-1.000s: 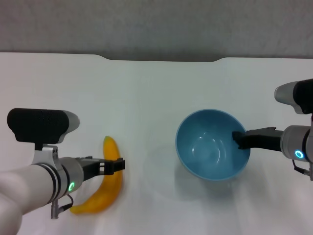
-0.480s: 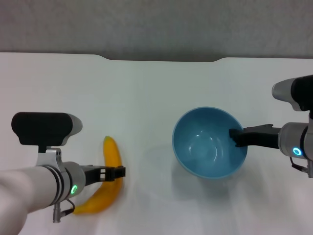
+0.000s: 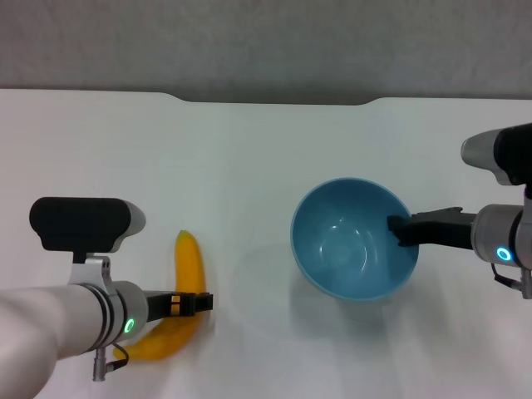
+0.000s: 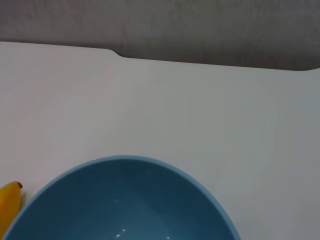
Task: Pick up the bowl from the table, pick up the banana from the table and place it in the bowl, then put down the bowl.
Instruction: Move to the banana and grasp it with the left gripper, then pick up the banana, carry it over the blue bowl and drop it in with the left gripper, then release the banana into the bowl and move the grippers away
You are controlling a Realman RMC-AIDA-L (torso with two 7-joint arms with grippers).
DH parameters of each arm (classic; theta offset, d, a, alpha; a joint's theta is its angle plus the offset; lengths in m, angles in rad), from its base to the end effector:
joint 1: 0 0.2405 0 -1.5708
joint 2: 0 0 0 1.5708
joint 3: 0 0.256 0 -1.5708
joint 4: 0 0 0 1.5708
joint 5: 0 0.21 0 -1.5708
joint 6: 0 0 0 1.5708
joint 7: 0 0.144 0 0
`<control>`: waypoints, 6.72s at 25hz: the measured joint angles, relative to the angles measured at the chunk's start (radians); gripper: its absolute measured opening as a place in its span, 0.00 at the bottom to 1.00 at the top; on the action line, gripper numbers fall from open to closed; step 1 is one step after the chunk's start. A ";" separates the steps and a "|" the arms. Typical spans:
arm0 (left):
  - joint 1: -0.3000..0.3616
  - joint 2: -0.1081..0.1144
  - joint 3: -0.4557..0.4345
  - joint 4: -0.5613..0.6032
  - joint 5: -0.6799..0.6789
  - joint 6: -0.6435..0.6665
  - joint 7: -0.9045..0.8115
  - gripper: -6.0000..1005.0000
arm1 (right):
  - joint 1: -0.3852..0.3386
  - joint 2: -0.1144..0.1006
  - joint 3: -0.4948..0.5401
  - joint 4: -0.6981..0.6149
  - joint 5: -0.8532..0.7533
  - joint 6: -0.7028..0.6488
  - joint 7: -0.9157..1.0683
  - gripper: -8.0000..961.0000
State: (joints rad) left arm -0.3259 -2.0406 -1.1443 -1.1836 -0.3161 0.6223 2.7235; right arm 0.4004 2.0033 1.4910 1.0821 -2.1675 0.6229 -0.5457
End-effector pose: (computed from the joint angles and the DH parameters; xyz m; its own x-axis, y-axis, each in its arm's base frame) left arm -0.2484 0.3346 -0.0865 0.4582 0.7988 0.3899 0.7982 -0.1768 -0.5759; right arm 0.2409 0.3844 -0.0308 0.6552 -0.6402 -0.4012 -0.7396 -0.4353 -0.5133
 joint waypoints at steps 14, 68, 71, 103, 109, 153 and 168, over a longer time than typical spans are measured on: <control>-0.025 0.000 -0.001 0.036 0.000 0.011 0.001 0.83 | -0.007 0.000 0.000 0.025 0.000 0.000 -0.001 0.04; 0.063 0.005 0.025 -0.538 -0.018 0.009 0.117 0.51 | 0.246 0.006 -0.089 -0.211 0.220 0.054 -0.001 0.04; 0.054 0.004 0.028 -0.525 -0.041 0.000 0.117 0.51 | 0.258 0.007 -0.089 -0.211 0.221 0.054 -0.001 0.04; 0.001 0.007 0.065 -0.411 -0.059 -0.061 0.119 0.51 | 0.263 0.006 -0.096 -0.208 0.235 0.055 0.000 0.04; 0.002 0.008 0.067 -0.412 -0.036 -0.058 0.119 0.79 | 0.261 0.005 -0.092 -0.233 0.235 0.061 0.001 0.04; 0.191 0.006 -0.161 -0.364 0.140 -0.063 0.117 0.82 | 0.549 0.013 0.089 -0.541 0.047 0.278 0.107 0.04; 0.204 0.003 -0.155 -0.346 0.135 -0.094 0.112 0.82 | 0.522 0.012 0.028 -0.575 0.080 0.218 0.107 0.04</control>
State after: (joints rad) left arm -0.1215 -2.0371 -1.2995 -1.5299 -0.1809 0.5278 2.8360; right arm 0.9225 2.0156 1.5194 0.5072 -2.0876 0.8414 -0.4388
